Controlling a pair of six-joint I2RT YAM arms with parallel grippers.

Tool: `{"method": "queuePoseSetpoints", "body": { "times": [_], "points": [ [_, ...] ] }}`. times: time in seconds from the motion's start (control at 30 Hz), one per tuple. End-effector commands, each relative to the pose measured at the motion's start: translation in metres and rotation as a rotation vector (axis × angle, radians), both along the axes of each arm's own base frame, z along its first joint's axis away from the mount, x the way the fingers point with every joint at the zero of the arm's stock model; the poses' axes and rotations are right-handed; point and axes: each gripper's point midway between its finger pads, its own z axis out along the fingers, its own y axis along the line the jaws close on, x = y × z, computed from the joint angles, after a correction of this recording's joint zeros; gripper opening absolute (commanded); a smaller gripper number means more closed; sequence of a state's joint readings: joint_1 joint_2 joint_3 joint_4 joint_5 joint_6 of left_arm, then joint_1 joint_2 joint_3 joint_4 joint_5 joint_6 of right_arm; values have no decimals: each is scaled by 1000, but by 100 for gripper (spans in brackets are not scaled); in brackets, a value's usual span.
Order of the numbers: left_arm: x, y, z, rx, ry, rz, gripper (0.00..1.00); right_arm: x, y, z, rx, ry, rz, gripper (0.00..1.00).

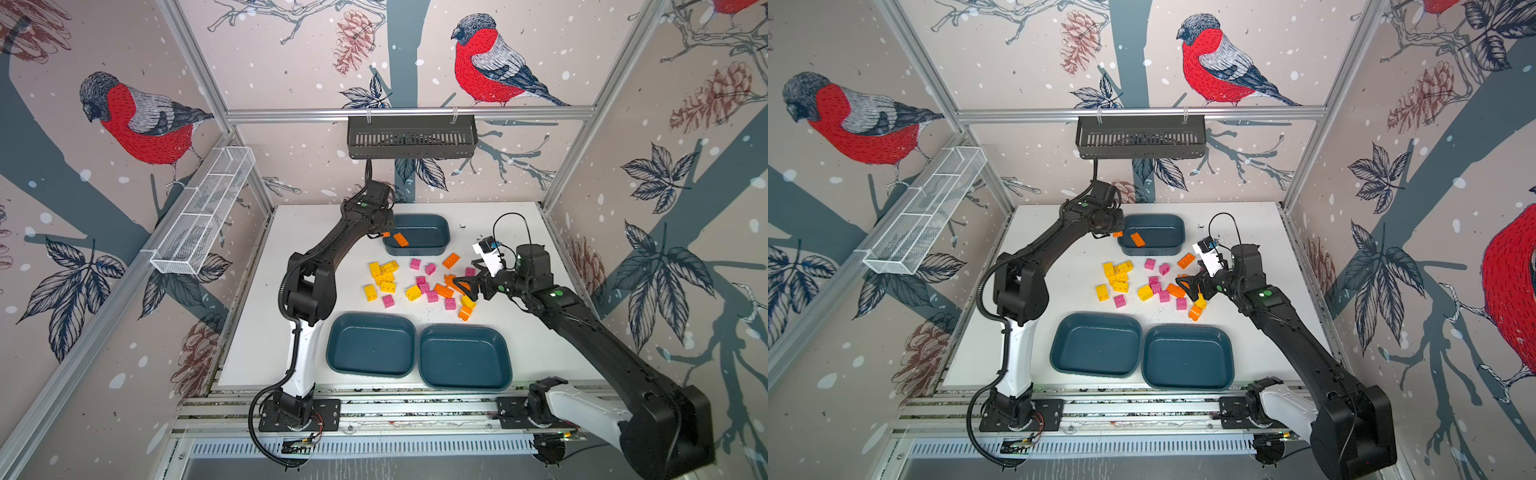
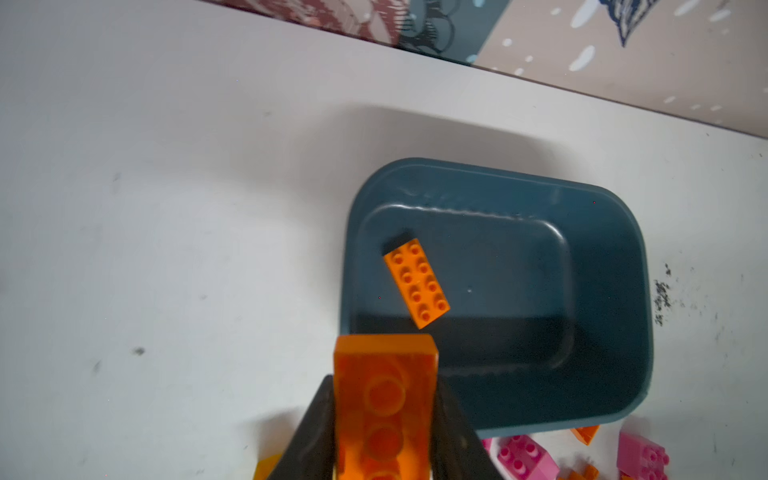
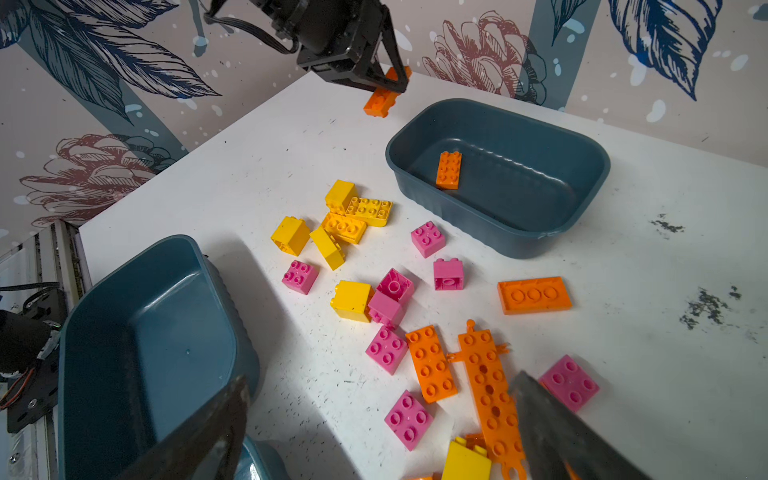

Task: Sort the legos into containers by color
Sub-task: 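Carry the second orange brick into the far teal bin and release, then grasp a yellow 2x2 brick with the left gripper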

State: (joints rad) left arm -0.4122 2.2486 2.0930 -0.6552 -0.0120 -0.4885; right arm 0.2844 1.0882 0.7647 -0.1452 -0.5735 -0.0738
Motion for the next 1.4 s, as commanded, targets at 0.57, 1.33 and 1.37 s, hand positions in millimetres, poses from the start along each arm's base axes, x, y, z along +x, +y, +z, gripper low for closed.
{"method": "queuePoseSetpoints", "body": {
  "times": [0.57, 1.33, 1.37],
  "points": [
    [-3, -18, 9, 33, 12, -111, 72, 4, -14, 9, -5, -40, -62, 99],
    [-188, 58, -90, 90, 329, 72, 61, -13, -2, -5, 3, 21, 15, 99],
    [-190, 60, -96, 101, 339, 76, 59, -13, -2, -5, 2, 20, 14, 99]
  ]
}}
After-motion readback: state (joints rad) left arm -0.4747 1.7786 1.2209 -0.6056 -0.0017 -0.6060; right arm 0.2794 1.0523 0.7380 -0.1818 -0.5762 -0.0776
